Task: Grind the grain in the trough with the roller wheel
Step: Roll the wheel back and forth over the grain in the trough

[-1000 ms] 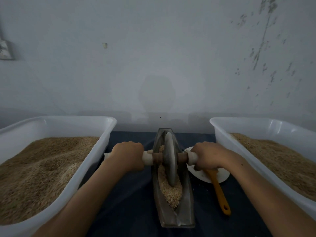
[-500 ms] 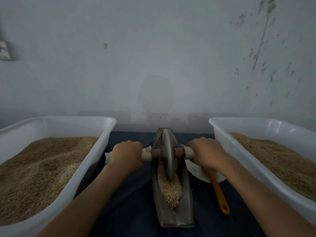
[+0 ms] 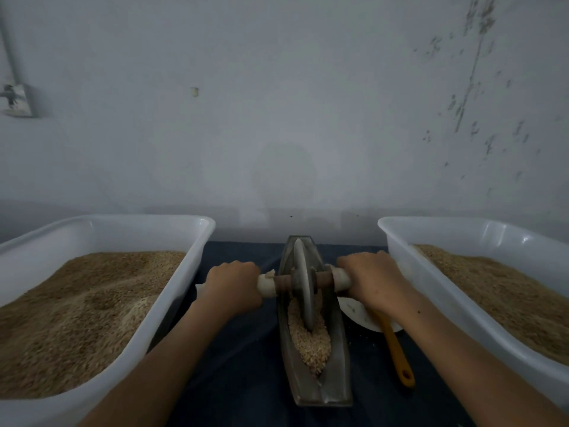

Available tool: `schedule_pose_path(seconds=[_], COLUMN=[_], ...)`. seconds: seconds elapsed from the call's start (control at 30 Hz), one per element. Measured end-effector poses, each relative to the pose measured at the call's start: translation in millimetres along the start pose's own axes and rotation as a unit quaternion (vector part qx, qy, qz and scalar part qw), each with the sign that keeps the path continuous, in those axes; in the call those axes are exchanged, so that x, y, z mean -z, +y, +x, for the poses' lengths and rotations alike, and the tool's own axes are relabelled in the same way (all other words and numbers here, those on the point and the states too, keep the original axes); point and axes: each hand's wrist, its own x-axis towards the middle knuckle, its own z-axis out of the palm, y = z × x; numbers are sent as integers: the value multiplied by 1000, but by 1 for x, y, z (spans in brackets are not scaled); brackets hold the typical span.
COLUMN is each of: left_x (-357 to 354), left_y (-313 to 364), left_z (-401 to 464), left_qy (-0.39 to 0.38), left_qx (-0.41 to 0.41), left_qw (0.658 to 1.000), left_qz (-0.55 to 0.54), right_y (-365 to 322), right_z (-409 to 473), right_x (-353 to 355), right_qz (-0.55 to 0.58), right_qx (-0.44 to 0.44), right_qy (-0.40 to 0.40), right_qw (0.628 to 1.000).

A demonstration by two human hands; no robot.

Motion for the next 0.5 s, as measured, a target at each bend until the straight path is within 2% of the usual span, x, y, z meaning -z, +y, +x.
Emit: schedule_pose_path(seconds=[0.17, 0.27, 0.43, 0.5], left_x=[4, 2, -1, -2], left_y=[-2, -2, -5, -8], left_z=[1, -3, -13, -17], left_qy=[-25, -12, 55, 94], left_qx=[-29, -41, -64, -83], left_qw=[999, 999, 994, 987], left_qz=[4, 1, -72, -104], right_y=[5, 8, 8, 7], right_z=[-10, -21, -50, -61], right_x=[2, 5, 9, 9], right_qz=[7, 20, 31, 72], right_qx=[16, 21, 51, 61], right_qy=[-20, 7, 144, 201], right_qw=[1000, 1000, 988, 975])
